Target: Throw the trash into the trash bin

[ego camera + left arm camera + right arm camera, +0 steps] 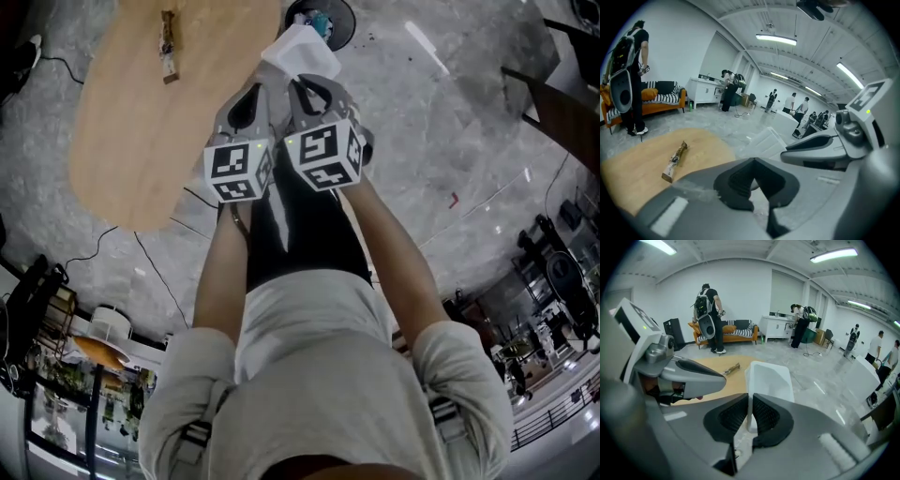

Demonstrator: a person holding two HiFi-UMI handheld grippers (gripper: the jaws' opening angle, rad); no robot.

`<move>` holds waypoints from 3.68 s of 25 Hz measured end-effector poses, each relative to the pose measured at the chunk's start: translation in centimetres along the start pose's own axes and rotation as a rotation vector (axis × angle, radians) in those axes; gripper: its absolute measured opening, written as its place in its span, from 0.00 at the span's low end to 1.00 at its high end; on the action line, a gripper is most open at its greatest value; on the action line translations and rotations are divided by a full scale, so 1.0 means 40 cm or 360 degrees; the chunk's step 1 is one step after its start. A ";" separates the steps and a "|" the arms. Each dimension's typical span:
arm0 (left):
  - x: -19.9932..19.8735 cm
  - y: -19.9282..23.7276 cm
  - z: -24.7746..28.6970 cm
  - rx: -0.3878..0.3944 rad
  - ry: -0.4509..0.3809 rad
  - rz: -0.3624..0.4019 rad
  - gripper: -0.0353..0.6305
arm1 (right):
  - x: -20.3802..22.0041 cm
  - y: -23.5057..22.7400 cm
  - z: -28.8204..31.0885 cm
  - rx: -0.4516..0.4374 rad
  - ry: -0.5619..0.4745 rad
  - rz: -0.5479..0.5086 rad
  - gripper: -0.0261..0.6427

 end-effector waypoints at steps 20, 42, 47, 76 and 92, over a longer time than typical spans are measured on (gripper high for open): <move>-0.029 -0.134 0.326 0.0279 0.0170 0.0122 0.08 | 0.106 -0.296 0.062 0.0159 0.0074 0.0333 0.09; 0.223 -0.033 0.569 0.0021 0.0181 -0.0036 0.08 | 0.372 -0.369 0.362 -0.0228 0.0199 0.0259 0.09; 0.261 -0.043 0.624 0.0027 0.0245 -0.0030 0.08 | 0.414 -0.403 0.438 -0.0264 0.0209 0.0244 0.10; 0.318 0.051 0.816 0.0165 0.0343 0.0104 0.08 | 0.566 -0.455 0.745 -0.0247 0.0232 0.0449 0.19; -0.212 -0.120 0.523 0.0105 0.0036 0.0097 0.08 | -0.045 -0.514 0.207 -0.0145 -0.0324 0.0300 0.05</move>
Point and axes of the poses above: the fingertips, and each gripper's own axes: z forward along the fingers, y to its left, x out of its underside, the point moved 2 cm from there along -z, backward along the fingers, and after that the axes turned 3 degrees about -y, right-handed, at the moved point
